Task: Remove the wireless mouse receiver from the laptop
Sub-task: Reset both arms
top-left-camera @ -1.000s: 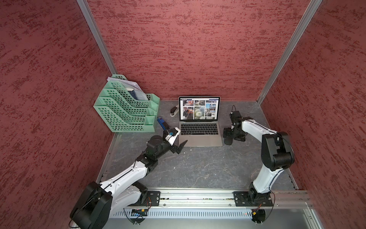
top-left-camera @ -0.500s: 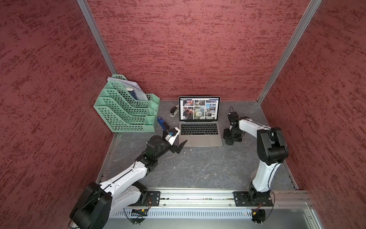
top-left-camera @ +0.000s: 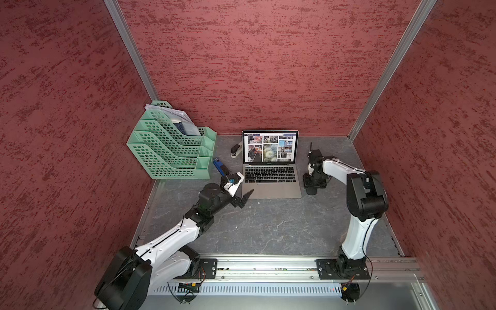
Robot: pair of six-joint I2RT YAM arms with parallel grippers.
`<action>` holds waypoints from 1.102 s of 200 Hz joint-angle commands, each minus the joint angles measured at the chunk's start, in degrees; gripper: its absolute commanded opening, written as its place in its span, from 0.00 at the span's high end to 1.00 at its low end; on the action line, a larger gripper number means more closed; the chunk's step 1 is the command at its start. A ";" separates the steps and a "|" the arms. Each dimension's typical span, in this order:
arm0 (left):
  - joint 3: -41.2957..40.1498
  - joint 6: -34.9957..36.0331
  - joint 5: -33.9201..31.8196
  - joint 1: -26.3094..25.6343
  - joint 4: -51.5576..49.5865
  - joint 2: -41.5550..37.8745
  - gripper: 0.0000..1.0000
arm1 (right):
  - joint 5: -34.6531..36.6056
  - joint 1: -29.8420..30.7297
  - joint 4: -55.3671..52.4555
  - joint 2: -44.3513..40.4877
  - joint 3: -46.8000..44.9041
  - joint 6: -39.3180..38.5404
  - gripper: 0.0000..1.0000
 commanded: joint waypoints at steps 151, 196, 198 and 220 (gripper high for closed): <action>-0.55 1.04 -0.92 0.70 0.55 -1.80 0.00 | 2.55 0.39 -3.42 -4.58 1.43 0.29 0.02; 0.13 1.65 -8.58 3.51 1.42 -6.16 0.00 | -1.55 0.39 1.50 -21.22 2.01 -1.15 0.02; 0.26 1.69 -10.10 3.64 1.46 -6.30 0.00 | -1.28 0.36 2.73 -22.13 1.23 -1.28 0.02; 3.05 -1.39 -30.00 5.97 -1.41 -5.55 0.00 | 7.60 0.29 24.36 -35.11 -14.75 -4.66 0.02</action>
